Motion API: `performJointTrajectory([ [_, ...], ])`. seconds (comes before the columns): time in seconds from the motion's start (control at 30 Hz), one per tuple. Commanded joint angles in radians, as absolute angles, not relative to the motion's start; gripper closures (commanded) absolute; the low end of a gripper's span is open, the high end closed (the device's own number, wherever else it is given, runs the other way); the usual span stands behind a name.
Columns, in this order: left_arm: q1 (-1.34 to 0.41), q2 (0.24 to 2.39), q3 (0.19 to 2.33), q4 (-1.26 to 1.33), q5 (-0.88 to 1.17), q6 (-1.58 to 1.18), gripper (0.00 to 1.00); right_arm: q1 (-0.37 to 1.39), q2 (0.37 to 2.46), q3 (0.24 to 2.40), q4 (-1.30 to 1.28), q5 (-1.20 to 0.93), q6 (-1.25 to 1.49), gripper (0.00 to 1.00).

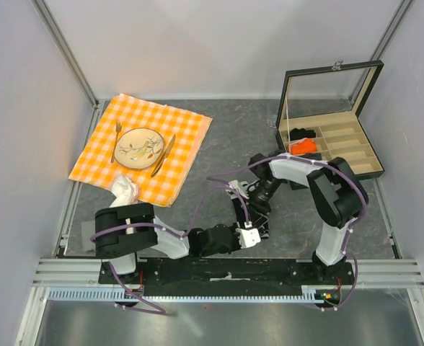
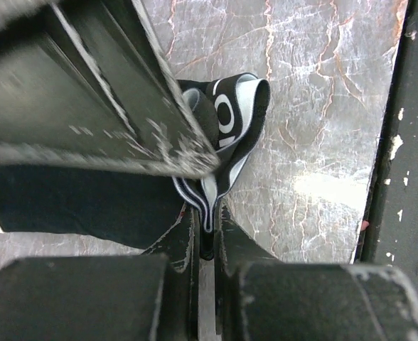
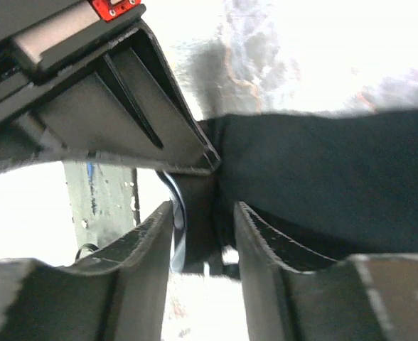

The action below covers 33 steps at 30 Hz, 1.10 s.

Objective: Roll the underwear
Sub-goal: Roll the underwear to the center of the board.

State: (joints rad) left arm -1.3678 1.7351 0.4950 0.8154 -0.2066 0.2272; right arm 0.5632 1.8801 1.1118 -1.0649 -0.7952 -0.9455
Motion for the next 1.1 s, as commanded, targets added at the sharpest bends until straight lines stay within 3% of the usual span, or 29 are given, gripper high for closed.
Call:
performJointTrajectory([
  [0.0,-1.322,1.686,0.499,0.716,-0.069,0.094,0.98,0.465,1.770,1.172,-1.051,-0.796,-0.985,0.51],
  [0.2,-1.178,1.652,0.537,0.611,0.204,-0.089,0.98,0.394,1.631,1.187,-1.114,-0.761,-1.129,0.50],
  [0.37,-1.021,1.704,0.612,0.505,0.449,-0.283,0.98,0.394,1.402,1.054,-1.101,-0.804,-1.362,0.50],
  [0.53,-0.916,1.834,0.781,0.326,0.661,-0.438,0.98,0.429,1.258,0.904,-0.984,-0.818,-1.425,0.40],
  [0.77,-0.825,1.963,0.879,0.252,0.721,-0.655,0.98,0.601,1.157,0.723,-0.689,-0.608,-1.325,0.36],
  [1.07,-0.793,2.036,0.965,0.175,0.727,-0.706,0.98,0.637,1.204,0.608,-0.497,-0.471,-1.328,0.33],
])
